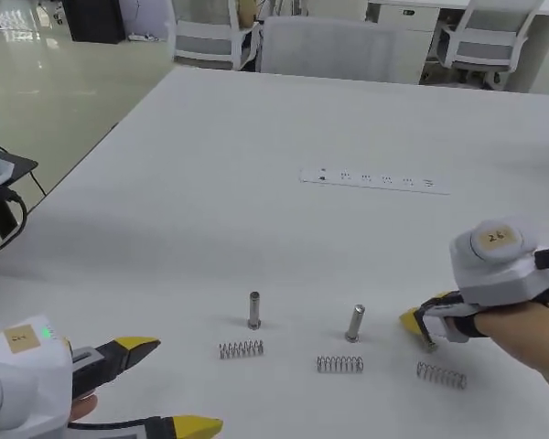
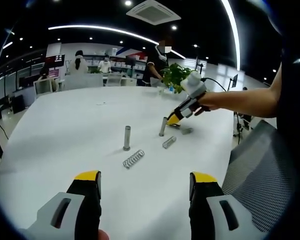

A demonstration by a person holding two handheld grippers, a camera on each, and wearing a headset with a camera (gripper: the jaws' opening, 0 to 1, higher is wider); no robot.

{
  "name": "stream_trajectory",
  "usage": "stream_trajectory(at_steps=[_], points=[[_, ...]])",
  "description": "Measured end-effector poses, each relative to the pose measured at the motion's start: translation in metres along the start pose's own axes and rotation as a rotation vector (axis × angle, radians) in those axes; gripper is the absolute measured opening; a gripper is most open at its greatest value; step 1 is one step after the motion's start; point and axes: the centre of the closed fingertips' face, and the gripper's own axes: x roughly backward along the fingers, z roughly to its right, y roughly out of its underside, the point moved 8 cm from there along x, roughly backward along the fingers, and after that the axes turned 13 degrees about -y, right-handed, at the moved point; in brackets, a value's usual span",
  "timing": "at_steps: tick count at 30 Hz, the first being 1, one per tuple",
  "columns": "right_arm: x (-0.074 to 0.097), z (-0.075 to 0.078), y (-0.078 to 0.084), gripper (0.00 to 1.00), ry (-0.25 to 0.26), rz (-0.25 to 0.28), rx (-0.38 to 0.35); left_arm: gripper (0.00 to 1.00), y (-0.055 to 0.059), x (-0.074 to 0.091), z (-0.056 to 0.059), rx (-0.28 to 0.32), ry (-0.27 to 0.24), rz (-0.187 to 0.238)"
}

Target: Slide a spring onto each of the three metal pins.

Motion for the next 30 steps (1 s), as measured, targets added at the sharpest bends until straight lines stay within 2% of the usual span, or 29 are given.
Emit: stream_trajectory(at_steps=[12, 30], points=[[-0.0051, -0.0037, 0.0044, 0.13, 0.031, -0.048, -0.010, 0.66, 0.0038, 0.0003, -0.0015, 0.007, 0.000, -0.005], [-0.0035, -0.0047, 0.0034, 0.05, 0.052, -0.046, -0.048, 0.66, 0.0012, 0.0038, -0.0044, 0.002, -0.007, 0.000]])
